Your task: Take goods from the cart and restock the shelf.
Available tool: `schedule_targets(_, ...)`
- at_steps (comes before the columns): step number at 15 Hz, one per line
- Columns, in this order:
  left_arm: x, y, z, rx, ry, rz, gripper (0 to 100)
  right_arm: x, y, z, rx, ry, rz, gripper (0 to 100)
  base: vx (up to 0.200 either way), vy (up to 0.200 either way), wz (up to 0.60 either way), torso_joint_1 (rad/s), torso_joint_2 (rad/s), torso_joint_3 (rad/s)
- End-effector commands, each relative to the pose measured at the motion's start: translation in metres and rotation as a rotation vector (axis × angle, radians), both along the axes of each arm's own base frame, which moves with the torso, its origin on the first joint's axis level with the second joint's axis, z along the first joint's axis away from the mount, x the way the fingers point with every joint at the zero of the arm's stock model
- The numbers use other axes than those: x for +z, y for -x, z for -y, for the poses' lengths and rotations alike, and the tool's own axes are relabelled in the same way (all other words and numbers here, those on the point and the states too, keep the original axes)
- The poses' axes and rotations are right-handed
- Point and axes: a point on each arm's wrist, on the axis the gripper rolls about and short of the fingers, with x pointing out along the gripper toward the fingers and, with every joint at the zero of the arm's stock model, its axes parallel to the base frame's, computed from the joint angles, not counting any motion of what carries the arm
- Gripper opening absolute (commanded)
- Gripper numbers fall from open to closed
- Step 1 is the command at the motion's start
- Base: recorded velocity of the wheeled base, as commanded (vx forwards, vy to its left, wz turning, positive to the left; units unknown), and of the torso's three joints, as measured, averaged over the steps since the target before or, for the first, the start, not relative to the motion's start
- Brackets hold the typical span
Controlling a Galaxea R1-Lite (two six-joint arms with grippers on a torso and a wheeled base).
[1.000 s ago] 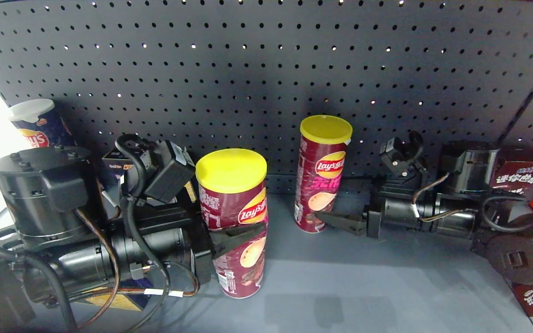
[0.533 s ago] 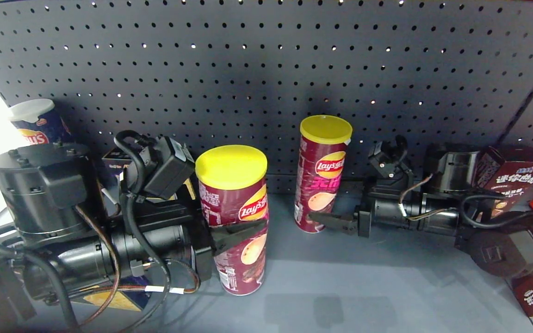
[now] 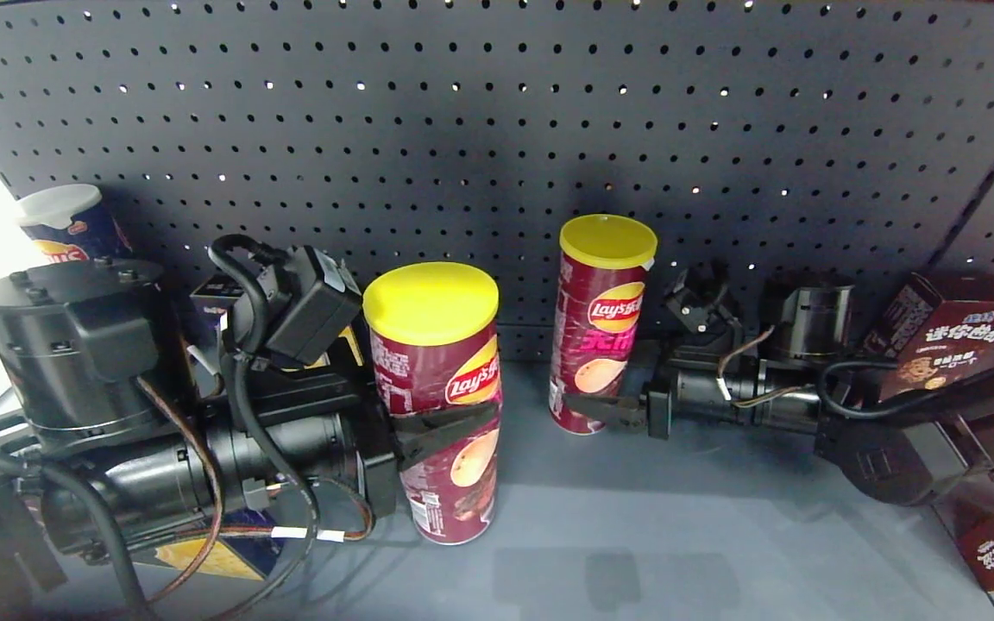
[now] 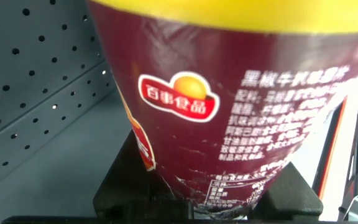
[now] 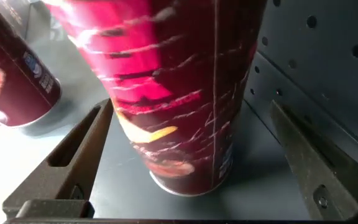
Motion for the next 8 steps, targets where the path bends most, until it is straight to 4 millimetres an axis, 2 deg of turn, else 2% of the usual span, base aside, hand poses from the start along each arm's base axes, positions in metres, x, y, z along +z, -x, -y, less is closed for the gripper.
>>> schedule_targets(1, -0.001, 0.0, 0.0, 0.0, -0.001, -0.002, 0, -0.004, -0.005, -0.004, 0.003, 0.002, -0.006, 100, 0.0, 0.0, 0.0, 0.0, 0.0, 0.0)
schedule_targets(2, 0.0, 0.0, 0.0, 0.0, -0.001, -0.001, 0, -0.002, -0.007, -0.004, 0.006, -0.004, 0.002, 100, 0.0, 0.0, 0.0, 0.0, 0.0, 0.0)
schedule_targets(3, 0.0, 0.0, 0.0, 0.0, -0.001, -0.001, 0, -0.001, -0.008, -0.004, 0.009, -0.006, 0.003, 0, 0.0, 0.0, 0.0, 0.0, 0.0, 0.0)
schedule_targets(8, 0.0, 0.0, 0.0, 0.0, -0.001, -0.001, 0, 0.008, 0.001, -0.002, 0.003, -0.013, 0.022, 0, 0.0, 0.0, 0.0, 0.0, 0.0, 0.0)
